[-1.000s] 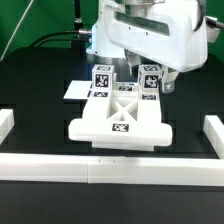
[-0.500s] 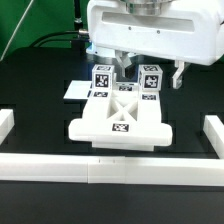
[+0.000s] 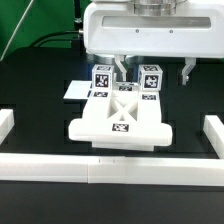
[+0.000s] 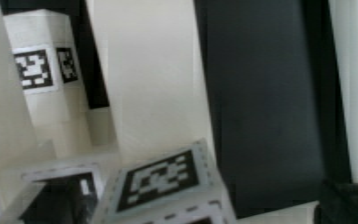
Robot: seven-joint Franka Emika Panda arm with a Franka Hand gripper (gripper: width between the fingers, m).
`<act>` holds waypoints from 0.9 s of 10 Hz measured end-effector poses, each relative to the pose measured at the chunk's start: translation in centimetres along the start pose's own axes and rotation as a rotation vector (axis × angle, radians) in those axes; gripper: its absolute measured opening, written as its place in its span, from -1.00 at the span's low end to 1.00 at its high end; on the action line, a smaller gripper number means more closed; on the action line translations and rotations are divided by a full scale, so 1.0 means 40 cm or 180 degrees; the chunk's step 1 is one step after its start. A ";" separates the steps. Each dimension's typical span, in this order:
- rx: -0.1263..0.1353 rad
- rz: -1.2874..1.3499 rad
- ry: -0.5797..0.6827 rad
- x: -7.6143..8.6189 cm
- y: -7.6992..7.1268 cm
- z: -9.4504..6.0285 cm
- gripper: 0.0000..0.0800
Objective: Assemble chair
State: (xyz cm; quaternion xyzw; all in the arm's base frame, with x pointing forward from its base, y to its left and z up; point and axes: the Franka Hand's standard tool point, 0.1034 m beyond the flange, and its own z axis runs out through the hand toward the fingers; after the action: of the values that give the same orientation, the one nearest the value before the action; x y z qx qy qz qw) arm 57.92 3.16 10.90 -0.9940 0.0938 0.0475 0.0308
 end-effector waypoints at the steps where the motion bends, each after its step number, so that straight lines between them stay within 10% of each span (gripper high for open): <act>1: 0.0000 -0.0152 0.0000 0.000 0.002 0.001 0.55; 4: 0.0000 -0.0147 0.0000 0.000 0.002 0.001 0.12; 5: 0.0000 -0.0147 -0.0001 0.000 0.002 0.001 -0.33; 9: 0.0047 0.0045 -0.0001 0.005 0.021 0.001 -0.34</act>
Offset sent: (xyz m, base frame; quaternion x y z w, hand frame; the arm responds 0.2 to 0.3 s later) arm 0.0000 0.0000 0.0000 0.0000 0.0000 0.0000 1.0000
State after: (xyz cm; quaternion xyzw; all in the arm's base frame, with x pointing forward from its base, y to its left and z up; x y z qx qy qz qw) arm 57.94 2.30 10.80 -0.9930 0.1011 0.0473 0.0378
